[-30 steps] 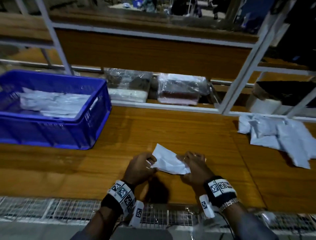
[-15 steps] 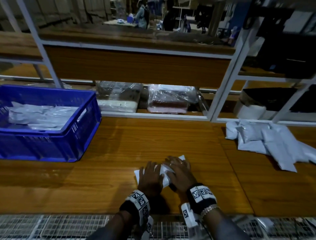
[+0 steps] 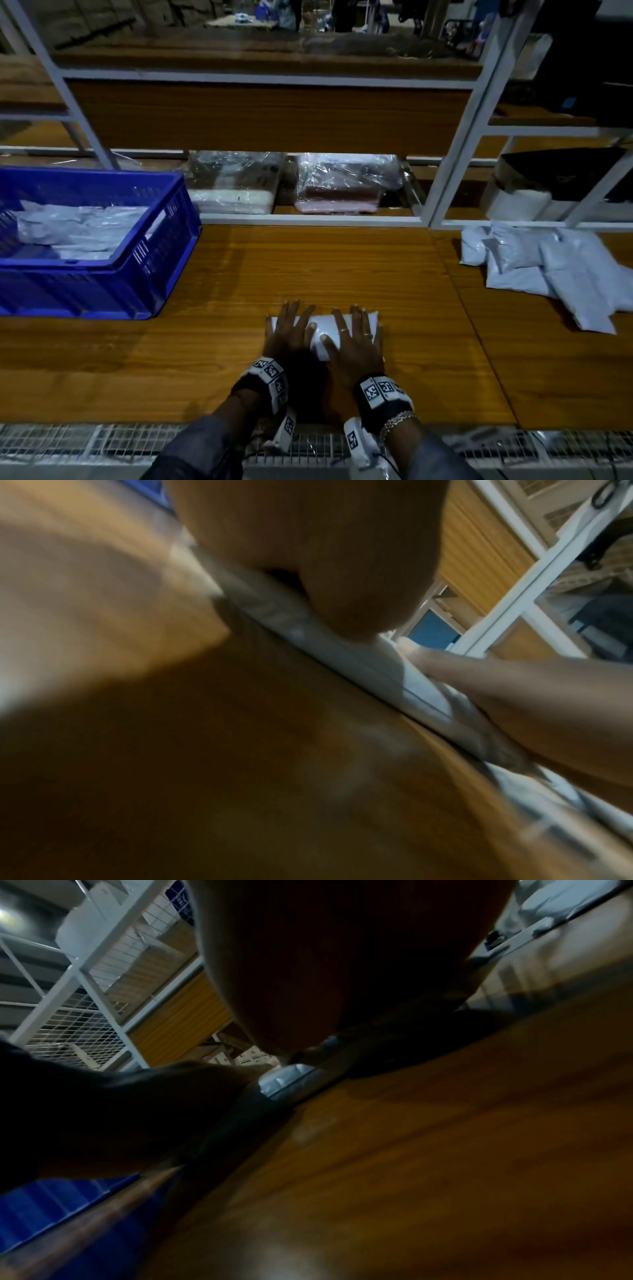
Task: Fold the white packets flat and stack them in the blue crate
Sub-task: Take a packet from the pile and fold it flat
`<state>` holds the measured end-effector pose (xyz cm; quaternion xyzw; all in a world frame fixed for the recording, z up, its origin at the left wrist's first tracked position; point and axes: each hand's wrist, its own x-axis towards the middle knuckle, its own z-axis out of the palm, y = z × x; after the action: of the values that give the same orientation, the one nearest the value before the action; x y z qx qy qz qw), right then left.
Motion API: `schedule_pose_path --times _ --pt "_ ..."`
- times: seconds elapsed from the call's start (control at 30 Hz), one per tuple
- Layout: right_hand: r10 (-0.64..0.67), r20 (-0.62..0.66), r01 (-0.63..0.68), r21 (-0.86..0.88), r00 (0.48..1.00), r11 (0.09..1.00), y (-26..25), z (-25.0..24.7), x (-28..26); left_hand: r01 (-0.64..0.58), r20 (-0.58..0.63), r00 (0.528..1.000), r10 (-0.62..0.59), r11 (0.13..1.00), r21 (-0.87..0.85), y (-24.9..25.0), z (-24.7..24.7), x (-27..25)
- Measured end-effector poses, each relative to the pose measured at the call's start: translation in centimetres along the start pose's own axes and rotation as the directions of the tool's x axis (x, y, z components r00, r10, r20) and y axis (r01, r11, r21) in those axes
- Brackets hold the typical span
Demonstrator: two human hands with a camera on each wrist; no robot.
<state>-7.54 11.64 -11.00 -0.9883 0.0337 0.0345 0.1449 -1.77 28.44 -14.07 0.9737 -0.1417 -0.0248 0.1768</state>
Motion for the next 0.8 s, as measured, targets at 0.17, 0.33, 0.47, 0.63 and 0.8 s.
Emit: schedule_pose_path --times 0.17,0.33,0.47,0.63,0.8 --pt "0.034 0.012 -0.034 0.046 0.999 0.998 -0.3 0.2 0.7 -0.060 0.065 0.996 0.055 0.995 0.085 -1.0 -0.1 1.5" --pt "0.120 0.116 -0.138 0.164 0.986 0.977 1.1 -2.1 1.8 -0.045 0.012 0.999 0.045 0.999 0.000 0.4 -1.9 0.3" --pt "0.190 0.176 -0.228 0.230 0.966 0.946 3.2 -2.1 2.9 -0.006 -0.016 1.000 0.006 0.999 -0.043 1.6 -2.4 -0.9" --pt "0.193 0.089 -0.206 0.175 0.977 0.963 2.3 -0.4 2.2 -0.039 -0.073 0.996 0.042 0.998 0.044 0.8 -0.3 -1.1" --pt "0.228 0.074 -0.237 0.158 0.971 0.959 1.7 -0.3 2.2 0.023 -0.004 1.000 -0.023 1.000 -0.005 1.1 0.4 -0.3"
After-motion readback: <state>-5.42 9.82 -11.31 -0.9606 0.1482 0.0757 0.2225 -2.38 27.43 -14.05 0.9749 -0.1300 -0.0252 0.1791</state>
